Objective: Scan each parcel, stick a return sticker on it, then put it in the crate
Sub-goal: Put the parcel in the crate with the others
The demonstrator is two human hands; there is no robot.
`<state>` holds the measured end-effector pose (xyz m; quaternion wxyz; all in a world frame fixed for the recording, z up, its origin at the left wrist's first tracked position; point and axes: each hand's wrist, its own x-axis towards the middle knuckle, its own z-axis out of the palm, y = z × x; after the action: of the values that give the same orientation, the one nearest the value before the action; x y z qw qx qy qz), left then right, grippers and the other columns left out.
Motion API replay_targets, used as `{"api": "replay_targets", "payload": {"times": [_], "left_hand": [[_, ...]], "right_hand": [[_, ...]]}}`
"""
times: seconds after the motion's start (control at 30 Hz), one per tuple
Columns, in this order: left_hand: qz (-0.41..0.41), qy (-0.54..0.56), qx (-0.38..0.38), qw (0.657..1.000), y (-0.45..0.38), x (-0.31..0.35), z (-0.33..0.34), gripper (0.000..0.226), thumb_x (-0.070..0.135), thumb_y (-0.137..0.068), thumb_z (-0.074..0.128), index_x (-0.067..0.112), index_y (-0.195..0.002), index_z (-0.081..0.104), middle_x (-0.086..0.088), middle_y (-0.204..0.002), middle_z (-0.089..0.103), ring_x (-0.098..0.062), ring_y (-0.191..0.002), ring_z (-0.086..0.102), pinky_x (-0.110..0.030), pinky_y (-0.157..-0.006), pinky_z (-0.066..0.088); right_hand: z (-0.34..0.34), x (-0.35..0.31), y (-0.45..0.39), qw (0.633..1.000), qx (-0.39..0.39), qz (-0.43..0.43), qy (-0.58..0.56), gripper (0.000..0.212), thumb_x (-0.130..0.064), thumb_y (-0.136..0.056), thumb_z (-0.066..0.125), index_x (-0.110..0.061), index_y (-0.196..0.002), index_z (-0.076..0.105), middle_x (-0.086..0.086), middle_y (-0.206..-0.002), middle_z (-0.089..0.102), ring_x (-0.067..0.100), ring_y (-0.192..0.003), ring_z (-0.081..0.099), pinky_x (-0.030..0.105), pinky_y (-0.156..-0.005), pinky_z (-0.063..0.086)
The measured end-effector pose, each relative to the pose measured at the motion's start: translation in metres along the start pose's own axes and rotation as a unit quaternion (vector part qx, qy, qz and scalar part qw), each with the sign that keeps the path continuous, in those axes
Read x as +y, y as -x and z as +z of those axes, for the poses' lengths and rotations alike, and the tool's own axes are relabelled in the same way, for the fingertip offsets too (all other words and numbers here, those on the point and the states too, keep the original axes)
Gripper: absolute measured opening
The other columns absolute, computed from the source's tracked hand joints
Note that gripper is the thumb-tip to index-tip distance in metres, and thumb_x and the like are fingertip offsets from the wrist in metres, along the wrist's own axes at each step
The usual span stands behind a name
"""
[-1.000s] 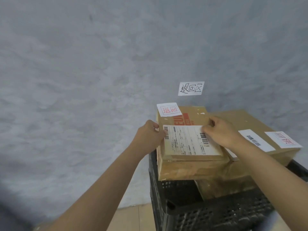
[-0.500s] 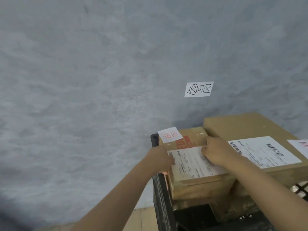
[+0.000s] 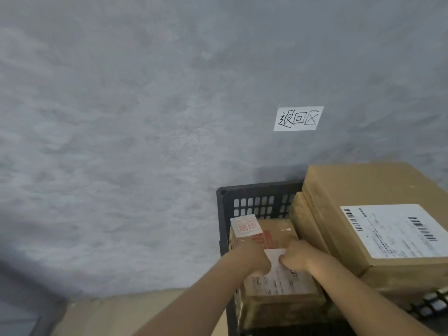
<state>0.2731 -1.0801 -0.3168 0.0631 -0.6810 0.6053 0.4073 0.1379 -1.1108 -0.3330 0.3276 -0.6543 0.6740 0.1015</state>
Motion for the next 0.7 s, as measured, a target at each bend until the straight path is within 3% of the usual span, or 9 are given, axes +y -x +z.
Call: {"api": "replay_targets", "payload": {"times": [0.17, 0.3, 0.37, 0.5, 0.57, 0.63, 0.7], "left_hand": [[-0.053, 0.043, -0.038, 0.997, -0.017, -0.006, 0.026, 0.042, 0.02, -0.092, 0.053, 0.013, -0.132, 0.047, -0.01, -0.124, 0.056, -0.025, -0.113, 0.055, -0.033, -0.093, 0.049], [-0.056, 0.067, -0.044, 0.995, -0.022, -0.009, 0.038, 0.059, 0.018, -0.092, 0.055, 0.016, -0.145, 0.028, -0.012, -0.137, 0.048, -0.028, -0.123, 0.049, -0.036, -0.098, 0.045], [-0.041, 0.061, -0.051, 0.996, -0.022, -0.009, 0.042, 0.058, 0.02, -0.093, 0.054, 0.019, -0.146, 0.031, -0.01, -0.141, 0.047, -0.028, -0.127, 0.047, -0.039, -0.103, 0.043], [-0.016, 0.034, -0.033, 0.999, -0.017, -0.005, 0.042, 0.049, 0.02, -0.095, 0.051, 0.015, -0.141, 0.038, -0.01, -0.137, 0.05, -0.027, -0.123, 0.05, -0.034, -0.099, 0.043], [0.002, 0.007, -0.008, 1.0, -0.012, 0.002, 0.036, 0.049, 0.019, -0.095, 0.05, 0.01, -0.141, 0.037, -0.012, -0.135, 0.05, -0.028, -0.122, 0.05, -0.035, -0.1, 0.044], [0.037, -0.039, 0.016, 0.998, -0.008, 0.008, 0.027, 0.042, 0.019, -0.097, 0.048, 0.01, -0.137, 0.041, -0.012, -0.134, 0.05, -0.027, -0.117, 0.052, -0.036, -0.099, 0.045], [0.072, -0.073, 0.063, 0.993, -0.002, 0.009, 0.012, 0.037, 0.021, -0.097, 0.049, 0.011, -0.132, 0.047, -0.01, -0.13, 0.053, -0.024, -0.11, 0.056, -0.035, -0.095, 0.048]], "right_hand": [[0.029, 0.017, -0.013, 0.999, -0.033, 0.003, -0.026, 0.03, -0.028, -0.091, 0.053, -0.02, -0.12, 0.053, 0.002, -0.109, 0.063, 0.015, -0.093, 0.063, 0.031, -0.088, 0.053], [0.041, 0.023, -0.016, 0.999, -0.036, 0.009, -0.018, 0.055, -0.028, -0.092, 0.053, -0.015, -0.142, 0.034, 0.011, -0.136, 0.047, 0.021, -0.11, 0.056, 0.032, -0.095, 0.05], [0.045, 0.026, -0.016, 0.999, -0.033, 0.003, -0.018, 0.061, -0.028, -0.092, 0.053, -0.016, -0.146, 0.027, 0.012, -0.147, 0.035, 0.021, -0.115, 0.054, 0.032, -0.096, 0.049], [0.049, 0.026, -0.016, 1.0, -0.021, -0.021, -0.004, 0.057, -0.03, -0.093, 0.051, -0.022, -0.145, 0.03, 0.011, -0.152, 0.026, 0.02, -0.117, 0.051, 0.032, -0.099, 0.046], [0.044, 0.023, -0.015, 0.999, -0.011, -0.045, -0.029, 0.048, -0.029, -0.094, 0.051, -0.025, -0.14, 0.04, 0.005, -0.143, 0.041, 0.017, -0.111, 0.054, 0.031, -0.095, 0.048], [0.037, 0.02, -0.012, 0.992, 0.008, -0.1, -0.081, 0.028, -0.027, -0.094, 0.051, -0.03, -0.121, 0.056, -0.002, -0.129, 0.055, 0.01, -0.098, 0.058, 0.029, -0.088, 0.05], [0.027, 0.016, -0.003, 0.984, 0.023, -0.141, -0.102, 0.023, -0.027, -0.093, 0.053, -0.03, -0.115, 0.059, -0.001, -0.13, 0.056, 0.009, -0.101, 0.058, 0.031, -0.092, 0.049]]}}
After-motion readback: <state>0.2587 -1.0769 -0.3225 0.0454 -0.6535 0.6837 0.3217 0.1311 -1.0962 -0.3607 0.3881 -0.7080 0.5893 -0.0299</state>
